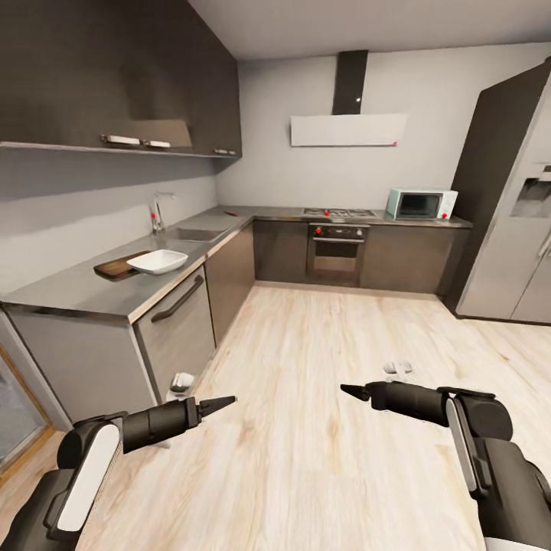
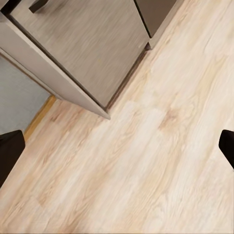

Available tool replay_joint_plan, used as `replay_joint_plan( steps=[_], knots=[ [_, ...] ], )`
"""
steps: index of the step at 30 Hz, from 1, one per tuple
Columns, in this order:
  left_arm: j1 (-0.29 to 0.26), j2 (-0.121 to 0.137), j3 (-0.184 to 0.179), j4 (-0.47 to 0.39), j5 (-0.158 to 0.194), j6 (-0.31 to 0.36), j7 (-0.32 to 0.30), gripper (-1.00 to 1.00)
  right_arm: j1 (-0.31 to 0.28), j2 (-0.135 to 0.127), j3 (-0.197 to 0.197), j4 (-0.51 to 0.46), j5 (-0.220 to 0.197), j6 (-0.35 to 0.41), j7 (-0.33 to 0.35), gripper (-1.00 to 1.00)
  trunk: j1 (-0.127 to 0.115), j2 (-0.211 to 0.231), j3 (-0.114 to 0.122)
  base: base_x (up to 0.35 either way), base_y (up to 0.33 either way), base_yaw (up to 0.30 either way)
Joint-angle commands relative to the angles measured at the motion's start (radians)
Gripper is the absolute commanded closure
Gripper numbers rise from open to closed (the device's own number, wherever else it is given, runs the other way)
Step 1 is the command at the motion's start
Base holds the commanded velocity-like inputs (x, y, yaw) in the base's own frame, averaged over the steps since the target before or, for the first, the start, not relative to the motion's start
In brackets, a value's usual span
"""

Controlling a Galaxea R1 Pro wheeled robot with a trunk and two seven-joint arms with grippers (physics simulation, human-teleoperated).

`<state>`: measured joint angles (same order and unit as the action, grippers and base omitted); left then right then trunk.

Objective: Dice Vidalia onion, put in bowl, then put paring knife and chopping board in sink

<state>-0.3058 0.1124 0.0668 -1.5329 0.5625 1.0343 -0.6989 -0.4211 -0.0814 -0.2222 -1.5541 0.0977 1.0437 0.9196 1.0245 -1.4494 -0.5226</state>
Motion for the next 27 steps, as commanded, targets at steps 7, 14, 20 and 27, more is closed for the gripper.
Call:
replay_joint_plan(
  steps=[7,14,20,27],
  knots=[
    [0.000,0.031,-0.004,0.031,0.008,0.006,-0.007,-1.00,0.004,-0.010,-0.003,0.102,0.011,0.004,0.013,-1.00,0.001,-0.001,-0.007,0.295,-0.204,0.249],
    [0.000,0.036,-0.003,0.033,0.065,0.005,-0.067,-1.00,0.005,-0.026,0.006,0.178,0.010,0.004,0.030,-1.00,0.001,-0.001,-0.012,0.264,-0.213,0.257],
    [0.000,0.038,-0.001,0.012,0.100,-0.010,-0.273,-1.00,0.005,-0.026,0.002,0.042,0.007,0.004,0.157,-1.00,0.001,-0.001,-0.017,0.277,-0.210,0.253],
    [0.000,0.035,0.000,0.010,0.099,-0.015,-0.300,-1.00,0.005,-0.028,-0.007,0.024,0.007,0.004,0.209,-1.00,0.001,-0.001,-0.023,0.299,-0.190,0.228]
  ],
)
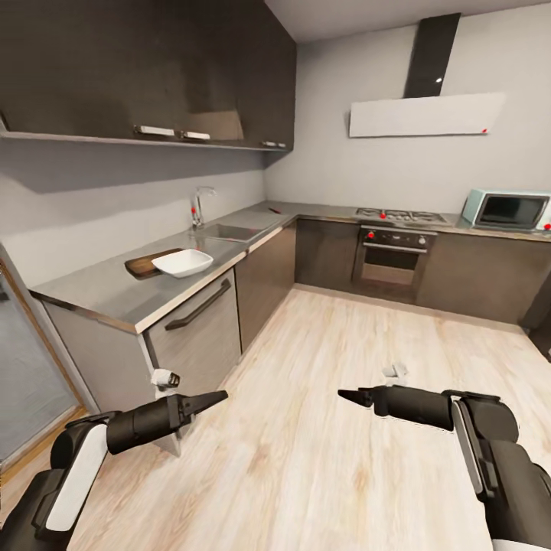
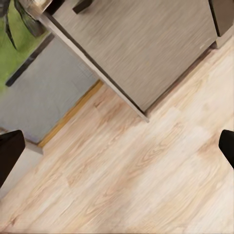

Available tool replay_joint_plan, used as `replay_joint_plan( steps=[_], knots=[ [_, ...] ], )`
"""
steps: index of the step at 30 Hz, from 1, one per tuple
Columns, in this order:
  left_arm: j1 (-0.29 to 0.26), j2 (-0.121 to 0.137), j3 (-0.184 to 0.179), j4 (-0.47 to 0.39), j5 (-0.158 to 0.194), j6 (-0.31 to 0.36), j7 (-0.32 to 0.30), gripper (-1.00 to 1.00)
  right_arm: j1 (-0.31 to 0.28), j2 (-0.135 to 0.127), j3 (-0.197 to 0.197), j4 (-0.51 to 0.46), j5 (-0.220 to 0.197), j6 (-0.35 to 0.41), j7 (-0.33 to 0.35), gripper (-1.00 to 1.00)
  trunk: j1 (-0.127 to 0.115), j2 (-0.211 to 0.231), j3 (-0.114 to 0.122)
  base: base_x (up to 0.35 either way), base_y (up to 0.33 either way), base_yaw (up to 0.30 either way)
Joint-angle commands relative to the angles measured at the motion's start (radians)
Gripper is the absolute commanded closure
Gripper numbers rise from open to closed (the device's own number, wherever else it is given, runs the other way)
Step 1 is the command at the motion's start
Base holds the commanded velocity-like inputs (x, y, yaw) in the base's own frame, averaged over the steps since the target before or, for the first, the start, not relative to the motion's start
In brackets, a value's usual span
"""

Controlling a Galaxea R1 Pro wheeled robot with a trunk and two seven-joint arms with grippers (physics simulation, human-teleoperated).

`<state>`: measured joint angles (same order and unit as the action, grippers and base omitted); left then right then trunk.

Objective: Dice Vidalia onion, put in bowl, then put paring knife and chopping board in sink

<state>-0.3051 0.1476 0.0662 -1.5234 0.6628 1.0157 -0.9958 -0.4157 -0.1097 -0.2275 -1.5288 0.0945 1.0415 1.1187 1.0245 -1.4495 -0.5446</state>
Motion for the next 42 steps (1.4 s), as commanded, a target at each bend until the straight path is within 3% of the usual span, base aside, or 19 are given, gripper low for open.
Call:
replay_joint_plan(
  steps=[1,6,13,15,16,17,24,26,29,30,33,34,35,37,42],
  knots=[
    [-0.001,-0.001,0.000,0.000,-0.002,0.000,-0.002,-1.00,-0.001,-0.001,-0.002,-0.002,0.010,0.006,0.012,-1.00,0.001,-0.001,-0.002,0.301,-0.188,0.218],
    [-0.002,-0.011,-0.002,0.000,-0.016,-0.045,0.014,-1.00,-0.001,-0.015,-0.006,-0.013,0.010,0.006,0.017,-1.00,0.001,-0.001,-0.007,0.301,-0.193,0.215],
    [-0.002,-0.018,-0.006,0.000,-0.034,-0.080,0.102,-1.00,-0.007,-0.019,-0.007,-0.021,0.008,0.006,0.015,-1.00,0.001,-0.001,-0.014,0.129,-0.100,0.210],
    [-0.002,-0.019,-0.007,0.000,-0.038,-0.118,0.124,-1.00,-0.007,-0.021,-0.008,-0.022,0.009,0.006,0.015,-1.00,0.001,-0.001,-0.016,0.017,-0.014,0.203],
    [-0.002,-0.019,-0.007,0.000,-0.038,-0.128,0.125,-1.00,-0.007,-0.022,-0.008,-0.022,0.009,0.006,0.015,-1.00,0.001,-0.001,-0.017,0.009,-0.007,0.201],
    [-0.002,-0.018,-0.009,0.000,-0.037,-0.171,0.127,-1.00,-0.008,-0.040,-0.014,-0.022,0.009,0.006,0.015,-1.00,-0.003,0.006,-0.015,0.003,-0.002,0.200],
    [-0.002,-0.010,-0.006,0.002,-0.028,-0.181,0.101,-1.00,-0.008,-0.050,-0.046,-0.022,0.008,0.006,0.026,-1.00,-0.030,0.055,-0.001,0.001,-0.001,0.194],
    [-0.002,-0.009,-0.006,0.003,-0.028,-0.178,0.096,-1.00,-0.008,-0.053,-0.056,-0.022,0.008,0.006,0.043,-1.00,-0.038,0.069,0.003,0.000,0.000,0.152],
    [-0.002,0.002,-0.003,0.004,-0.038,-0.138,0.093,-1.00,-0.008,-0.091,-0.136,-0.017,0.008,0.006,0.140,-1.00,-0.049,0.090,0.009,0.000,0.000,0.128],
    [-0.002,0.024,-0.002,0.004,-0.061,-0.118,0.123,-1.00,-0.008,-0.107,-0.187,-0.014,0.011,0.006,0.173,-1.00,-0.053,0.097,0.012,0.000,0.000,0.120],
    [-0.002,0.036,-0.002,0.002,-0.103,-0.111,0.189,-1.00,-0.008,-0.111,-0.204,-0.012,0.017,0.005,0.180,-1.00,-0.065,0.118,0.018,0.000,0.000,0.120],
    [-0.002,0.038,-0.002,0.001,-0.126,-0.105,0.226,-1.00,-0.008,-0.112,-0.207,-0.012,0.018,-0.001,0.180,-1.00,-0.068,0.125,0.020,0.000,0.000,0.119],
    [-0.002,0.040,-0.002,0.000,-0.157,-0.092,0.300,-1.00,-0.008,-0.113,-0.210,-0.011,0.021,-0.012,0.179,-1.00,-0.072,0.132,0.022,0.000,0.000,0.119],
    [-0.002,0.043,-0.002,0.000,-0.178,-0.082,0.362,-1.00,-0.008,-0.114,-0.212,-0.010,0.023,-0.019,0.178,-1.00,-0.080,0.146,0.026,0.000,0.000,0.119],
    [-0.002,0.044,-0.002,0.003,-0.201,-0.076,0.414,-1.00,-0.008,-0.133,-0.241,-0.010,0.022,-0.022,0.179,-1.00,-0.099,0.181,0.036,0.000,0.000,0.125]
  ],
)
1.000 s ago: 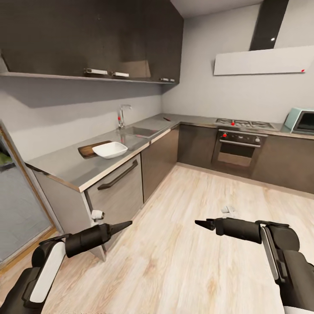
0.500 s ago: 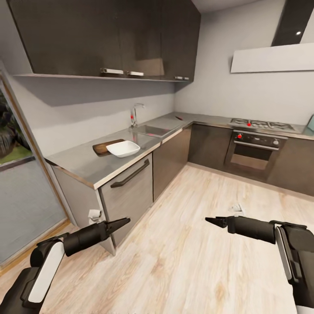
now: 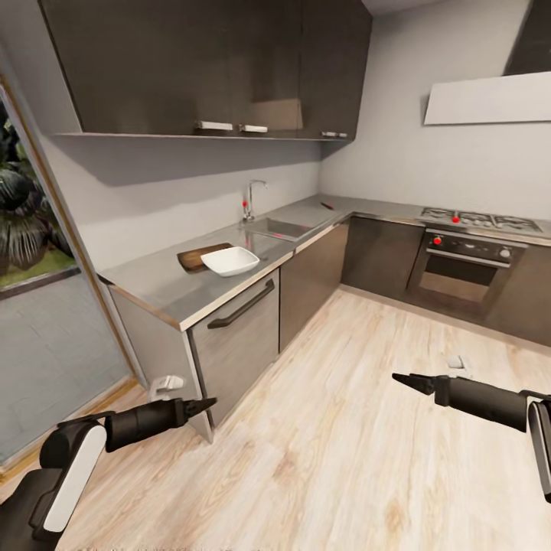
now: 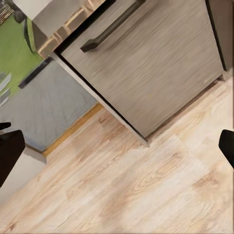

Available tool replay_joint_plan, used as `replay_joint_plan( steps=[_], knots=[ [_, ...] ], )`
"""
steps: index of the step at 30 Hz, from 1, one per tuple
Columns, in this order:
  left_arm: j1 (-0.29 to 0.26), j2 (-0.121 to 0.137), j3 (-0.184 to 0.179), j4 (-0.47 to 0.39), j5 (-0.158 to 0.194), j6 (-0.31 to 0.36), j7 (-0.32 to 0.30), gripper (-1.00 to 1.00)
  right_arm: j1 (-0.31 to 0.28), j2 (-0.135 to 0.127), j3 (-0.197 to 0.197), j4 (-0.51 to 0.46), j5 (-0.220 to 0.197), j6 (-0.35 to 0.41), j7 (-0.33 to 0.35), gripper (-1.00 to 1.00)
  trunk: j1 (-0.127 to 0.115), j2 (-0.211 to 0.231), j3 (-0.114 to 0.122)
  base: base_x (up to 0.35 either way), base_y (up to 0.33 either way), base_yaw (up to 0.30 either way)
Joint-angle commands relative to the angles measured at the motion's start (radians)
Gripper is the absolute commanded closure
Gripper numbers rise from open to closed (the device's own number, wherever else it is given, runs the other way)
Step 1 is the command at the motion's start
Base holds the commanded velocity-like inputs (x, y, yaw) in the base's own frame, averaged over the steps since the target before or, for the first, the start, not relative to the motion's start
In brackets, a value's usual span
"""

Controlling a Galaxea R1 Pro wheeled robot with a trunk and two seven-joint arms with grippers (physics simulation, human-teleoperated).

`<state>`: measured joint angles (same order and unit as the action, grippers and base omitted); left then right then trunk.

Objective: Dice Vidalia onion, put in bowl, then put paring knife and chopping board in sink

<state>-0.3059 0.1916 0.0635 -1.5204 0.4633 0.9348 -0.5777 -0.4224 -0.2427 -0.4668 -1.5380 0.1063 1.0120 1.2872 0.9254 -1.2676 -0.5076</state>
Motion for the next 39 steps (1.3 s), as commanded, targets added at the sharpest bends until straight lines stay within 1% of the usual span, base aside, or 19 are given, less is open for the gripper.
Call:
replay_joint_plan(
  steps=[1,4,5,6,7,8,9,11,12,13,14,15,17,18,19,21,24,26,39],
  knots=[
    [-0.001,-0.003,0.001,-0.001,-0.001,0.005,-0.001,-1.00,-0.001,-0.001,-0.001,-0.002,0.005,0.008,0.013,-1.00,-0.004,0.007,0.001,0.000,0.000,0.127],
    [-0.001,-0.010,0.002,0.001,0.005,0.004,0.003,-1.00,0.000,0.000,0.006,-0.001,0.001,0.008,0.018,-1.00,-0.015,0.028,0.007,0.000,0.000,0.117],
    [-0.001,-0.016,0.002,0.001,0.007,0.002,0.003,-1.00,0.000,0.002,0.020,0.000,0.000,0.008,0.019,-1.00,-0.019,0.035,0.009,0.000,0.000,0.107],
    [-0.001,-0.021,0.003,0.002,0.009,0.001,0.003,-1.00,0.000,0.004,0.043,0.000,0.000,0.008,0.019,-1.00,-0.023,0.042,0.011,0.000,0.000,0.102],
    [-0.001,-0.028,0.004,0.002,0.013,-0.001,0.000,-1.00,0.000,0.007,0.083,0.000,-0.001,0.008,0.015,-1.00,-0.027,0.049,0.013,0.000,0.000,0.098],
    [-0.001,-0.031,0.005,0.003,0.022,-0.002,-0.003,-1.00,0.000,0.008,0.104,0.001,0.003,0.007,0.013,-1.00,-0.031,0.056,0.015,0.000,0.000,0.096],
    [-0.001,-0.032,0.005,0.003,0.029,-0.002,-0.005,-1.00,0.000,0.008,0.112,0.001,0.005,0.007,0.011,-1.00,-0.035,0.063,0.017,0.000,0.000,0.094],
    [-0.001,-0.034,0.004,0.005,0.080,-0.003,-0.020,-1.00,0.001,0.009,0.133,0.003,0.007,0.007,0.000,-1.00,-0.042,0.077,0.022,0.000,0.000,0.068],
    [-0.001,-0.034,0.002,0.005,0.124,-0.004,-0.039,-1.00,0.001,0.009,0.139,0.003,0.008,0.007,-0.007,-1.00,-0.046,0.084,0.024,0.000,0.000,0.035],
    [-0.001,-0.034,0.001,0.005,0.148,-0.004,-0.052,-1.00,0.001,0.009,0.141,0.003,0.009,0.007,-0.010,-1.00,-0.050,0.091,0.026,0.000,0.000,0.028],
    [-0.001,-0.033,0.000,0.004,0.184,-0.005,-0.080,-1.00,0.001,0.008,0.143,0.004,0.009,0.007,-0.013,-1.00,-0.054,0.098,0.028,0.000,0.000,0.018],
    [-0.001,-0.033,-0.002,0.004,0.207,-0.005,-0.111,-1.00,0.001,0.007,0.145,0.004,0.009,0.007,-0.016,-1.00,-0.058,0.105,0.030,0.000,0.000,0.012],
    [-0.001,-0.030,-0.003,0.005,0.232,-0.006,-0.176,-1.00,0.001,0.004,0.143,0.004,0.008,0.008,-0.018,-1.00,-0.065,0.119,0.034,0.000,0.000,0.006],
    [-0.001,-0.029,-0.003,0.005,0.235,-0.006,-0.191,-1.00,0.001,0.003,0.143,0.004,0.008,0.008,-0.019,-1.00,-0.069,0.126,0.036,0.000,0.000,0.004],
    [-0.001,-0.029,-0.003,0.004,0.239,-0.006,-0.236,-1.00,0.001,0.002,0.141,0.004,0.009,0.008,-0.019,-1.00,-0.073,0.133,0.038,0.000,0.000,0.002],
    [-0.001,-0.030,-0.004,0.003,0.237,-0.005,-0.252,-1.00,0.000,0.003,0.139,0.004,0.008,0.008,-0.017,-1.00,-0.081,0.147,0.043,0.000,0.000,0.001],
    [-0.001,-0.029,-0.005,-0.001,0.216,-0.004,-0.256,-1.00,0.000,0.002,0.133,0.004,0.005,0.009,-0.016,-1.00,-0.092,0.168,0.051,0.000,0.000,-0.002],
    [-0.001,-0.030,-0.006,-0.004,0.194,-0.004,-0.258,-1.00,-0.001,0.002,0.110,0.004,0.004,0.010,-0.016,-1.00,-0.100,0.182,0.057,0.000,0.000,-0.123],
    [-0.001,-0.033,-0.008,-0.007,0.187,-0.002,-0.266,-1.00,-0.001,0.002,0.100,0.004,0.007,0.014,-0.016,-1.00,-0.150,0.273,0.098,0.000,0.000,-0.277]
  ],
)
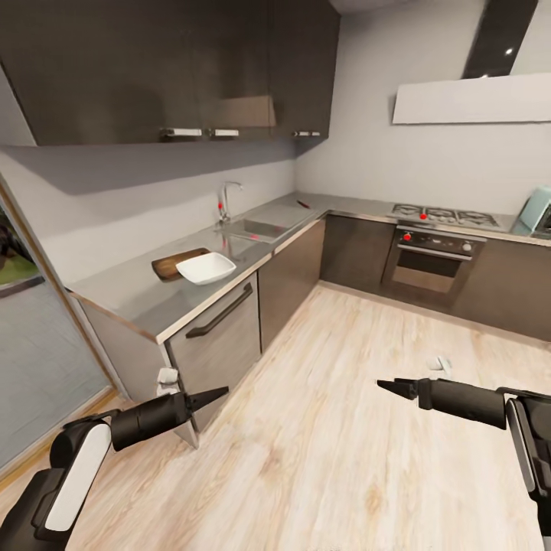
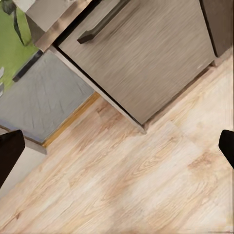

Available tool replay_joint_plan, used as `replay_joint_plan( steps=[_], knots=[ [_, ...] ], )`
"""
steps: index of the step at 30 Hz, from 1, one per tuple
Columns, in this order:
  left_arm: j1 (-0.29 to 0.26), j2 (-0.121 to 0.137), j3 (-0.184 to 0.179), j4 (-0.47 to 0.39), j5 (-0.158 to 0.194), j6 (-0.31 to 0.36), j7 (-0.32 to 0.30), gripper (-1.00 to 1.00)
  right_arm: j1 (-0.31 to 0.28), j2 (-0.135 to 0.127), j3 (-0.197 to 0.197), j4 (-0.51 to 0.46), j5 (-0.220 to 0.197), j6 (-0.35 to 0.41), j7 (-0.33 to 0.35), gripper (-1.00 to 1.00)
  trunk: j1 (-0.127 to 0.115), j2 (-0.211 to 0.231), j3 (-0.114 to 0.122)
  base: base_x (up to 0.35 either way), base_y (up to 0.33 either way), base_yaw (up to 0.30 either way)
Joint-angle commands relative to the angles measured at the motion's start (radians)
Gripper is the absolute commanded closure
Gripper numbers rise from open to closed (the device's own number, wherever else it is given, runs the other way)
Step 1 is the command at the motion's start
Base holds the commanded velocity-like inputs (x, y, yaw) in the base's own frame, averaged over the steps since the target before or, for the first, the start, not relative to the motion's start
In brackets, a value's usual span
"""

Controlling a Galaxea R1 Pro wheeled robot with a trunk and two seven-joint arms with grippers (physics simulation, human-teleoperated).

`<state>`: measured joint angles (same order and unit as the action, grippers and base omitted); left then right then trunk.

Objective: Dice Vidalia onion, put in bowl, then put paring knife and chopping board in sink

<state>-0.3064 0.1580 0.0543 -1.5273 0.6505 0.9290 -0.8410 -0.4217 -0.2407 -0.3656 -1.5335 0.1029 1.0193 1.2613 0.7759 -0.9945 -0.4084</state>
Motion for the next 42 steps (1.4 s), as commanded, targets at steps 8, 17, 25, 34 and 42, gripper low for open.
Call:
replay_joint_plan(
  steps=[8,17,25,34,42],
  knots=[
    [0.000,0.000,0.001,0.001,-0.001,0.008,0.004,-1.00,-0.001,0.003,0.000,-0.001,0.015,0.005,0.009,-1.00,-0.031,0.055,0.024,0.000,0.000,-0.241],
    [-0.001,0.001,0.001,0.000,-0.002,0.010,0.006,-1.00,-0.001,0.004,-0.001,-0.001,0.009,0.004,0.003,-1.00,-0.065,0.118,0.050,0.000,0.000,-0.002],
    [0.000,0.001,0.001,0.001,-0.003,0.010,0.009,-1.00,-0.001,0.005,-0.002,-0.002,0.011,0.012,0.002,-1.00,-0.096,0.174,0.068,0.000,0.000,0.127],
    [0.000,0.001,0.001,0.001,-0.033,0.010,0.008,-1.00,-0.001,0.006,-0.057,-0.003,0.000,0.028,0.013,-1.00,-0.130,0.237,0.095,0.000,0.000,0.015],
    [0.000,0.000,0.001,0.001,-0.035,0.010,0.009,-1.00,-0.001,0.006,-0.065,-0.002,0.000,0.028,0.015,-1.00,-0.161,0.293,0.120,0.000,0.000,0.000]
  ],
)
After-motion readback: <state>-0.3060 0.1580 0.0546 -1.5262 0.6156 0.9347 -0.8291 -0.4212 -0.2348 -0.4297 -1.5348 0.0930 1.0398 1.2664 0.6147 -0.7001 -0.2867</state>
